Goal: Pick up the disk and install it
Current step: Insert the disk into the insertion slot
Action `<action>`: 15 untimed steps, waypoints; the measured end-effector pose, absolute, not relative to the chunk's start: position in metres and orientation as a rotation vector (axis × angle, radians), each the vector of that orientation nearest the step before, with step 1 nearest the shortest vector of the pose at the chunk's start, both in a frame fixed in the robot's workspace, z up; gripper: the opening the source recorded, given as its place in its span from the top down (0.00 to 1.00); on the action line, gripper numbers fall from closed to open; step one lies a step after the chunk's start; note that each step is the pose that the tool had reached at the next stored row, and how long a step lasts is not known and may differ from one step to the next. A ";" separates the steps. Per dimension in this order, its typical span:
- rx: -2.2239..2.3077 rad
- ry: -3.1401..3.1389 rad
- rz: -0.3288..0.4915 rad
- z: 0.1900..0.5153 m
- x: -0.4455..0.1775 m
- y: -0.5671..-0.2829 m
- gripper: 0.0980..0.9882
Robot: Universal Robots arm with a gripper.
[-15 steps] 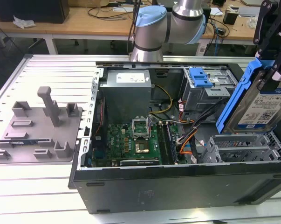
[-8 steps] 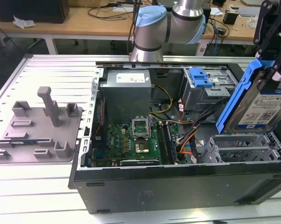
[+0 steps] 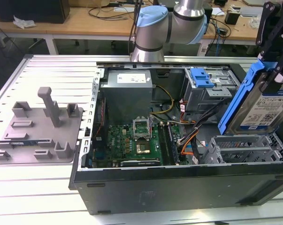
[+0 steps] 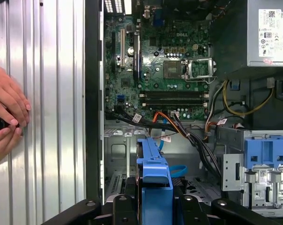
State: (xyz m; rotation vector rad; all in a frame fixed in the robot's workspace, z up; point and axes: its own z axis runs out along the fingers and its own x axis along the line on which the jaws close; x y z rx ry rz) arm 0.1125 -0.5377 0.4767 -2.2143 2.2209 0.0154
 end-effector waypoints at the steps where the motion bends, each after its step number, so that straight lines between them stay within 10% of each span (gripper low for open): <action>1: -2.214 2.221 0.015 0.476 0.113 -0.538 0.70; 15: -2.237 2.198 0.015 0.469 0.113 -0.539 0.70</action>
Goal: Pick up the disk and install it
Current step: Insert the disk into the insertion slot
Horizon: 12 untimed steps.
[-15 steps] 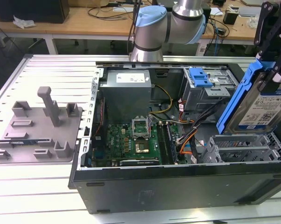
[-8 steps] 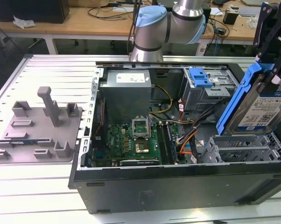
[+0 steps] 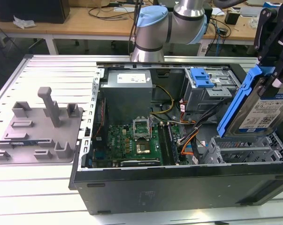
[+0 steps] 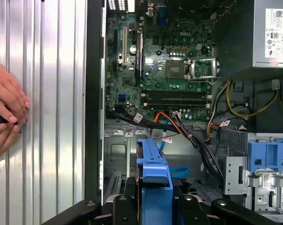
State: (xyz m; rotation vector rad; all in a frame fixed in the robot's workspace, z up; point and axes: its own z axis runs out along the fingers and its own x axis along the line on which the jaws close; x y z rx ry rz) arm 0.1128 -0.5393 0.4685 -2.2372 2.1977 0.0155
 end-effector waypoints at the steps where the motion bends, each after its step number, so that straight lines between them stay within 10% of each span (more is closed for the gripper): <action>1: -2.237 2.198 0.015 0.468 0.113 -0.540 0.70; 12: -2.223 2.212 0.015 0.465 0.113 -0.541 0.70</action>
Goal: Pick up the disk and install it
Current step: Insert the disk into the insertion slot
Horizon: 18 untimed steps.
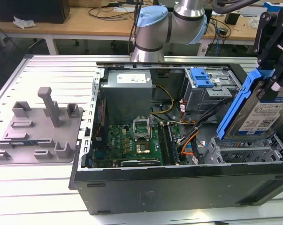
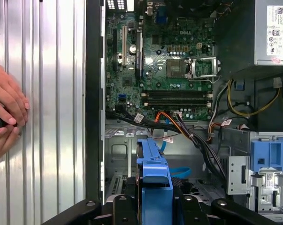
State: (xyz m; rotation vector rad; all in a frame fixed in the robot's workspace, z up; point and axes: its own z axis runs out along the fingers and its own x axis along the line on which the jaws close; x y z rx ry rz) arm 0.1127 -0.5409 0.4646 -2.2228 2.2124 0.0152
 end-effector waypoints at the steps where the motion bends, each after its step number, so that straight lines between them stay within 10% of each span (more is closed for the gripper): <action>1: -2.222 2.213 0.015 0.464 0.113 -0.541 0.70; 18: -2.216 2.220 0.015 0.458 0.113 -0.544 0.70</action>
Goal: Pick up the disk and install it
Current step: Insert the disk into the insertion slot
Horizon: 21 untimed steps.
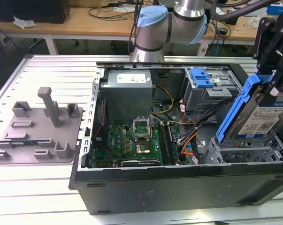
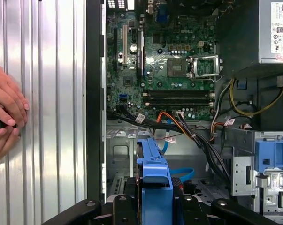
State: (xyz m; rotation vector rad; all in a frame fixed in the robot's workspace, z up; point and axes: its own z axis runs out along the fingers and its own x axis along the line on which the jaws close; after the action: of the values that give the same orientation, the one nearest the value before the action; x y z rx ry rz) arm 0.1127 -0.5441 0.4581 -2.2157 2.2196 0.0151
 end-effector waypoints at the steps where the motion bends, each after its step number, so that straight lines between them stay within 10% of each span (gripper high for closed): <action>1: -2.215 2.220 0.015 0.458 0.113 -0.544 0.70; 21: -2.207 2.228 0.015 0.447 0.114 -0.545 0.70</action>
State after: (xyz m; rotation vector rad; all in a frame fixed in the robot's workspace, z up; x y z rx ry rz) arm 0.1139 -0.5447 0.4467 -2.2074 2.2278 0.0150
